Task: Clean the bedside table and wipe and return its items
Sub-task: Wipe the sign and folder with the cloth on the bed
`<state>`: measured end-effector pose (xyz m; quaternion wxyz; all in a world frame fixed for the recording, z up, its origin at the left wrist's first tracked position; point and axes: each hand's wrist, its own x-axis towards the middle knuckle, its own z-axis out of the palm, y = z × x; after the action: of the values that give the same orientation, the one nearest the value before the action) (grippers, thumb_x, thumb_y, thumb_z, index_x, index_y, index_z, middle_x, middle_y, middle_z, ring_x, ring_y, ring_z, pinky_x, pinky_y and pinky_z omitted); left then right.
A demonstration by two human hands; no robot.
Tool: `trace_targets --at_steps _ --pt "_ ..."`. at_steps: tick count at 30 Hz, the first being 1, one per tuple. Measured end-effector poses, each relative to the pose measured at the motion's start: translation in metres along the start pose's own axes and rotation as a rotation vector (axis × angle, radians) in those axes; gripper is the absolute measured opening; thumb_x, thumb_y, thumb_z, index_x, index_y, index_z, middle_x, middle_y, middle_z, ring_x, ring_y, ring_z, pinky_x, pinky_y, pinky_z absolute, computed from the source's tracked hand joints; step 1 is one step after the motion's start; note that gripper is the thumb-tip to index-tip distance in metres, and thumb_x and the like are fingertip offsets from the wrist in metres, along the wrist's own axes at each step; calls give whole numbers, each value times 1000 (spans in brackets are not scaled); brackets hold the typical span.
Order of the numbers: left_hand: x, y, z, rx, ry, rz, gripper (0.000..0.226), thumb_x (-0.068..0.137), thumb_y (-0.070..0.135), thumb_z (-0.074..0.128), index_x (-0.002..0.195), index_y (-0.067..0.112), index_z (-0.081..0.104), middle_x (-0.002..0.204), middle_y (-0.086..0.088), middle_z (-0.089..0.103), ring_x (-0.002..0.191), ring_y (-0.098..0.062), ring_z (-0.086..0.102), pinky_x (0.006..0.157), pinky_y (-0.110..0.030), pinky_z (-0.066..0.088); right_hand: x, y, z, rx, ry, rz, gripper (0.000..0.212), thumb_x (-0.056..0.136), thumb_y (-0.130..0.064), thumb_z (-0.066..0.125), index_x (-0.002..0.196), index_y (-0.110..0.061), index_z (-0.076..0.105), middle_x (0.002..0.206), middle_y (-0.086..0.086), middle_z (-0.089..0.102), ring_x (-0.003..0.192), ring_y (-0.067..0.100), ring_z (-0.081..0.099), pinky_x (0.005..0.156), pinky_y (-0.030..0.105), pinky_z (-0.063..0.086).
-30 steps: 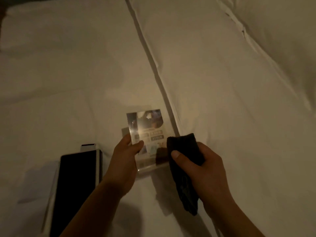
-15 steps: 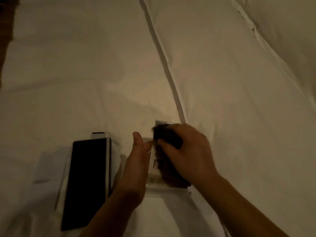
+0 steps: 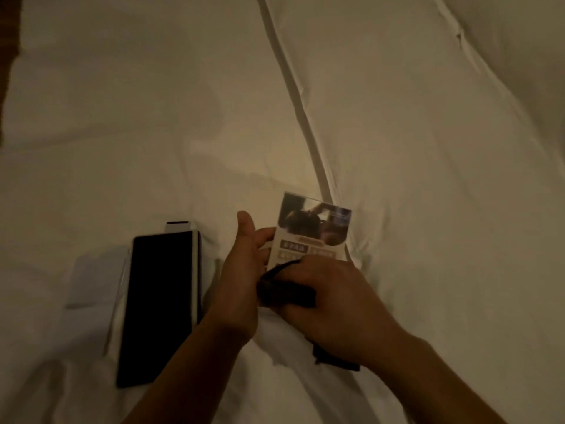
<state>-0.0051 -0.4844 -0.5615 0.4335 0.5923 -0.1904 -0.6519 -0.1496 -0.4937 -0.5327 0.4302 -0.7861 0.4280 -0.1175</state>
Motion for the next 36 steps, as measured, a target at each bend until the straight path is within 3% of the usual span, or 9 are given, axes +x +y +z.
trace_targets --at_steps 7,12,15,17,20,23,26,30,36 --pt "5 -6 1 158 93 136 28 101 28 47 97 28 75 96 -1 79 90 -21 76 72 -35 57 -26 26 -44 -114 190 257 11 80 -46 67 89 -49 70 75 -29 65 77 -7 63 56 8 45" --pt "9 -3 5 124 68 122 26 101 27 49 100 31 75 98 -3 78 92 -25 76 76 -41 59 -43 27 -32 695 285 368 20 72 -29 83 91 -32 78 81 1 77 71 20 74 62 30 60" --pt "9 -4 9 79 111 155 31 101 25 52 127 39 57 97 2 78 89 -17 76 70 -35 60 -47 28 -22 1130 352 418 28 74 -25 75 101 -18 77 97 13 76 85 33 74 68 34 60" --pt "7 -6 11 124 154 232 41 100 26 53 135 45 45 95 0 75 87 -12 75 64 -27 60 -46 27 -20 1346 350 443 31 82 -22 65 111 -13 73 108 16 74 94 32 73 71 33 60" --pt "4 -9 22 325 192 356 40 92 49 58 130 44 48 92 11 68 85 -1 71 63 -17 56 -47 18 -20 1649 255 453 52 82 -28 62 128 -3 57 80 6 78 64 17 74 51 24 57" --pt "-5 -10 34 414 85 328 67 72 79 57 130 47 45 97 18 65 86 8 67 65 -12 52 -41 11 -18 1533 267 364 44 74 -33 72 114 -16 71 74 3 74 61 15 72 52 24 56" --pt "-3 -4 32 263 -81 160 82 70 72 57 144 39 41 103 17 70 89 8 68 67 -13 54 -34 7 -14 1467 212 333 30 74 -31 73 102 -20 76 92 10 75 81 25 74 68 33 60" --pt "-6 1 29 60 -205 -28 59 95 38 57 142 4 49 134 -26 59 124 -40 57 83 -24 56 -35 3 -7 1426 180 391 30 76 -30 75 104 -20 75 103 13 74 94 31 73 77 35 59" --pt "-18 -11 24 -288 -438 -245 55 72 61 61 105 22 80 105 -7 77 97 -20 74 80 -31 60 -27 11 -10 553 509 277 14 83 -24 77 91 -33 72 84 -11 74 74 5 72 64 23 59"
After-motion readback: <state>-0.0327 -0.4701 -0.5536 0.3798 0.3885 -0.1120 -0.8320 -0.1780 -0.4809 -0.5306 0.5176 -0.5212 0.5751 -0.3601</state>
